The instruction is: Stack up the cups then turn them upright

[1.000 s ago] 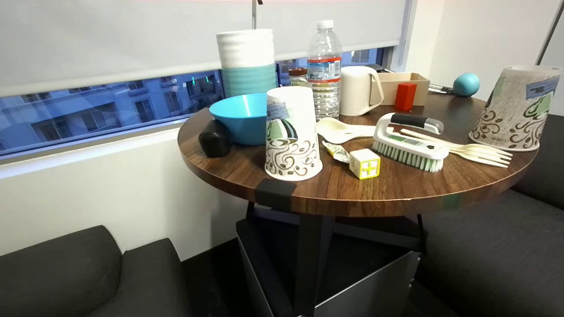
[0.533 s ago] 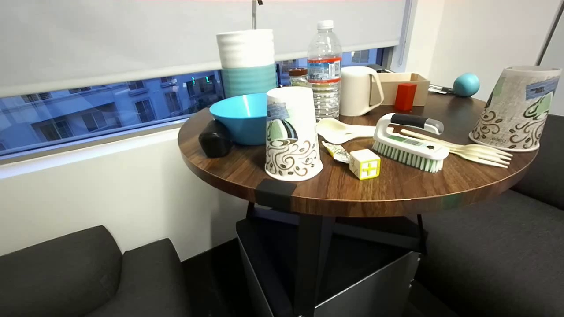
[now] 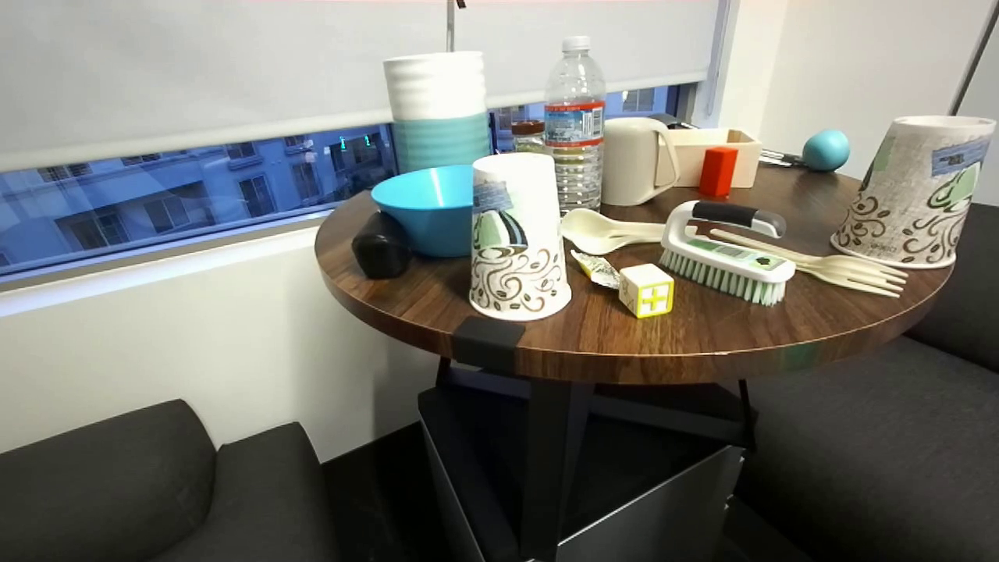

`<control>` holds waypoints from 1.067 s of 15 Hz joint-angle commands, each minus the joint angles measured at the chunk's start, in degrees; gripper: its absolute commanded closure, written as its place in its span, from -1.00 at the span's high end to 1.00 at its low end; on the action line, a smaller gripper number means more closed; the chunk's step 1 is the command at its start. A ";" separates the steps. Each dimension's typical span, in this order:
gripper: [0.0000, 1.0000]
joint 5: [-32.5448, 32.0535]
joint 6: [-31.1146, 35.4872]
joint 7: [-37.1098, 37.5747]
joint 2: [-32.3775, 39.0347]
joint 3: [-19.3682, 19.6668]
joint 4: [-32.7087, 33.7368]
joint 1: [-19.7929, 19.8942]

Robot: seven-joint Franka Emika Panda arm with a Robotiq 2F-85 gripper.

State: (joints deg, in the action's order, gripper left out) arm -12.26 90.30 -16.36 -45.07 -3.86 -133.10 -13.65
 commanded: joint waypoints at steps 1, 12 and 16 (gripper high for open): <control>1.00 5.29 5.38 -0.78 6.06 -1.51 2.77 -3.12; 1.00 5.72 7.98 -1.26 9.79 -3.85 3.01 -3.98; 1.00 7.35 13.46 -0.71 12.92 -5.28 4.11 -5.36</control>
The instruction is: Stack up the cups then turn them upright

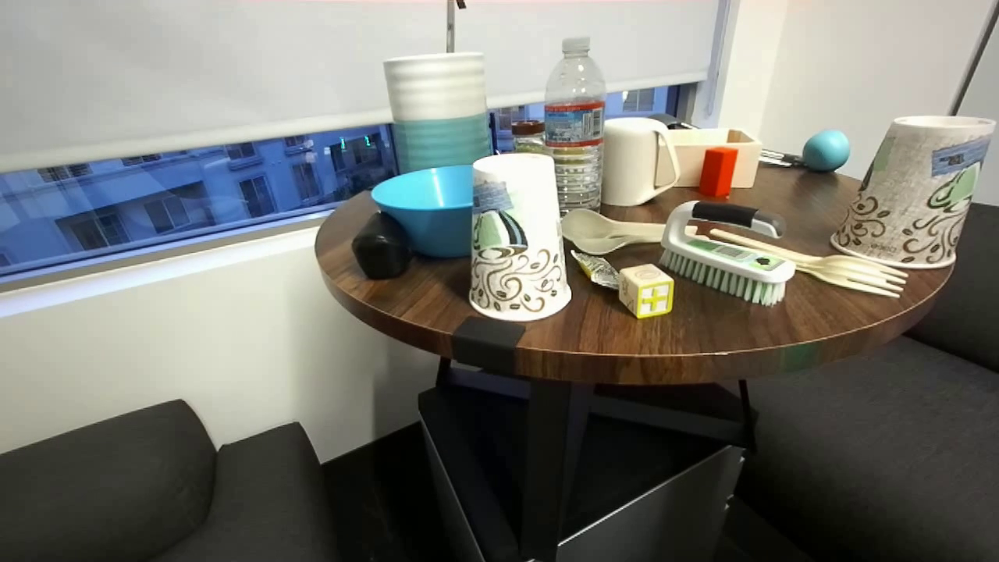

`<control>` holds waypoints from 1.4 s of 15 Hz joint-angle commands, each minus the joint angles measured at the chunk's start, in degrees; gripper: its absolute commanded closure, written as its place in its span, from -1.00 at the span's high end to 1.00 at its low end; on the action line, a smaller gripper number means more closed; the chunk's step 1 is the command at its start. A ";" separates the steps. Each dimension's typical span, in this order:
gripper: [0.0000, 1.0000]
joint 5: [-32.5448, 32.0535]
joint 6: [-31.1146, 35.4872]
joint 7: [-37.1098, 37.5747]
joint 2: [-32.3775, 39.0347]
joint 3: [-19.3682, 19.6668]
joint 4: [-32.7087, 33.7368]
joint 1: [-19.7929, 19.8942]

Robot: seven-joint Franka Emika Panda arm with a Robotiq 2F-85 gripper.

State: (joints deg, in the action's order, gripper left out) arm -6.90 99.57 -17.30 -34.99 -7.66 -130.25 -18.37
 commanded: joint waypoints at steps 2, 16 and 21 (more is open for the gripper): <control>1.00 3.33 8.22 0.10 4.96 -2.60 1.40 -1.56; 1.00 10.93 13.53 12.76 23.39 -6.37 11.28 0.14; 1.00 9.16 16.45 13.33 27.36 -7.30 13.21 0.31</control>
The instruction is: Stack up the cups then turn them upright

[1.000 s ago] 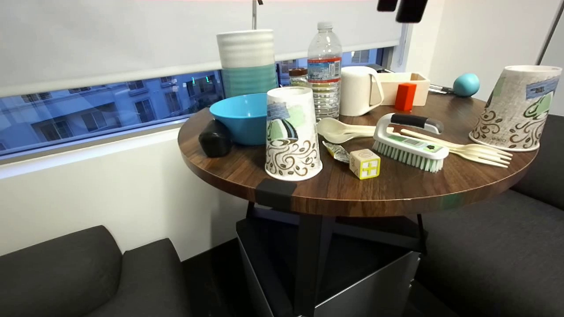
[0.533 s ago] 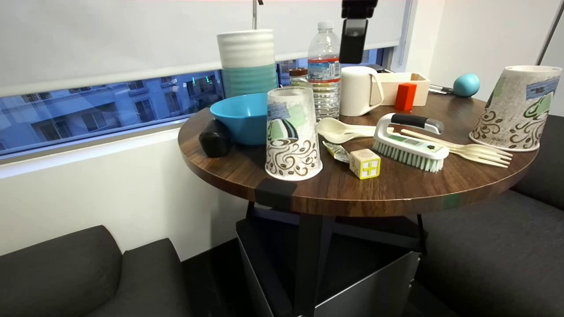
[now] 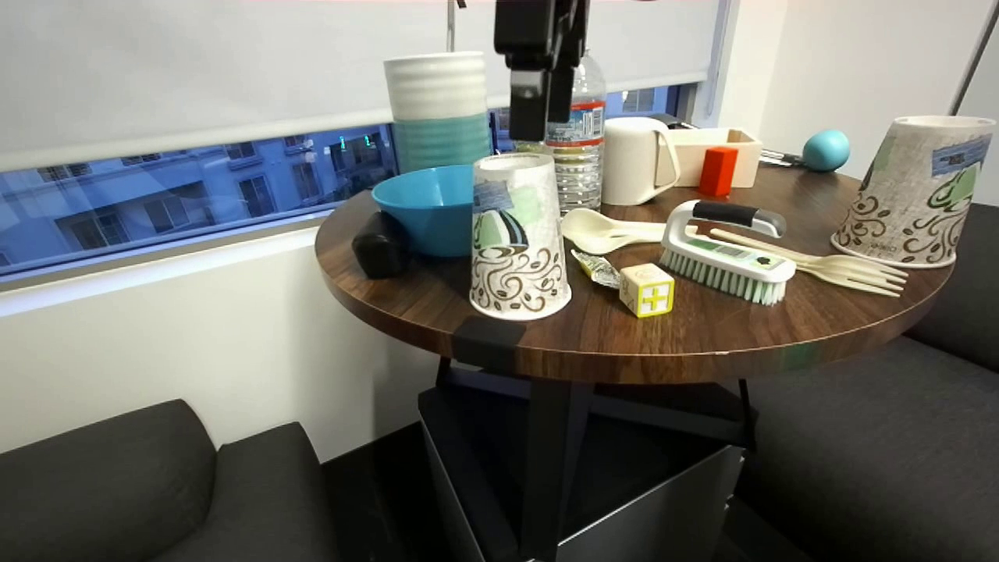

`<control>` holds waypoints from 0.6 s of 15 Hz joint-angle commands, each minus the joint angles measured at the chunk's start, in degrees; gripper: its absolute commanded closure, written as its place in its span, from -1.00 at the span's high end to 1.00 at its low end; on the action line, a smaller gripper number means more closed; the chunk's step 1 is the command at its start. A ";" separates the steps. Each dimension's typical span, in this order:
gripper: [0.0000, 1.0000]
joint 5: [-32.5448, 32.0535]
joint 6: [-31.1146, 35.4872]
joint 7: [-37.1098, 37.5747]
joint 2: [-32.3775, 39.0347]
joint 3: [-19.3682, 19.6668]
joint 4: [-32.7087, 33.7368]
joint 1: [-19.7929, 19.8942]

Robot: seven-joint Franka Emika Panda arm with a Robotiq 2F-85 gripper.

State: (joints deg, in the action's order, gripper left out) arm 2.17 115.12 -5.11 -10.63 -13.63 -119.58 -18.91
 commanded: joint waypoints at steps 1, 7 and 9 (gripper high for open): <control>1.00 -0.23 1.42 1.45 3.66 -1.44 2.64 0.92; 1.00 -1.13 2.77 0.58 5.57 -1.59 2.99 0.97; 1.00 -1.48 2.74 0.47 5.94 -1.65 2.95 0.95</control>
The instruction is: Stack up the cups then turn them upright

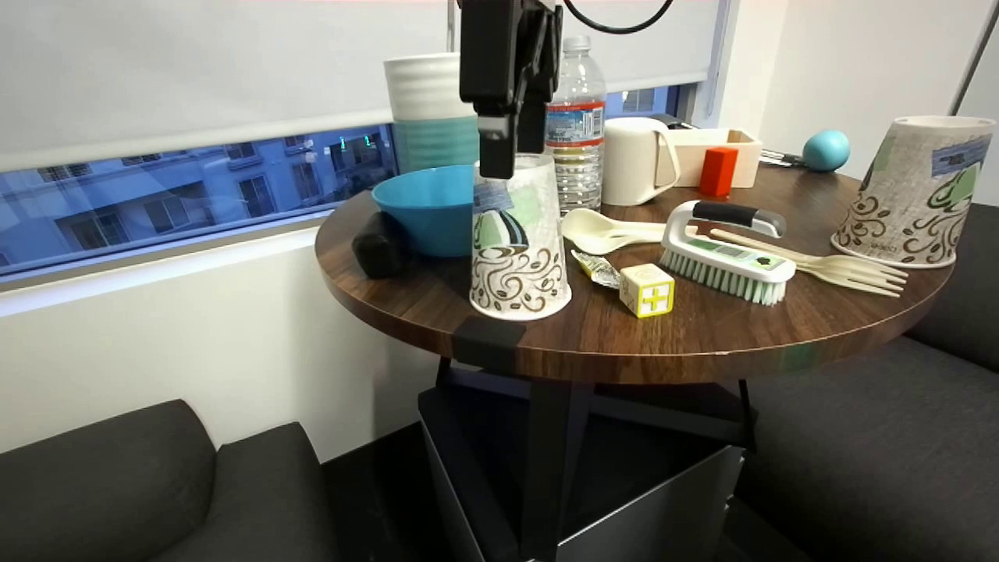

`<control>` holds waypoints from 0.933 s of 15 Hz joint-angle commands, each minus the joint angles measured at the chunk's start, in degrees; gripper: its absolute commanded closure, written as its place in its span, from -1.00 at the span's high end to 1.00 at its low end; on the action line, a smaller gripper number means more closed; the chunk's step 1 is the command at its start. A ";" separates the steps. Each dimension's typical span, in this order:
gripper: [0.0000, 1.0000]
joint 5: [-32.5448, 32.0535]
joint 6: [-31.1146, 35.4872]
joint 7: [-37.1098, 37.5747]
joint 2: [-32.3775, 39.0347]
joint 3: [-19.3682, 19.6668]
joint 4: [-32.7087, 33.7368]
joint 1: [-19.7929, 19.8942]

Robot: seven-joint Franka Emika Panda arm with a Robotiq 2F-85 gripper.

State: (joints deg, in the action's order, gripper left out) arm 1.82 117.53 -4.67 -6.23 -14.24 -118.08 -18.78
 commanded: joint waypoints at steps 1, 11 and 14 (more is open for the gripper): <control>1.00 -1.47 0.23 0.20 1.63 -1.09 1.38 0.86; 0.27 -1.23 0.18 0.07 2.03 -0.90 1.24 1.00; -0.08 -1.20 0.14 0.12 1.89 -0.81 1.14 1.21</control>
State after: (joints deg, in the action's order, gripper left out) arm 1.50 117.63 -4.70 -5.12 -14.30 -118.08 -18.51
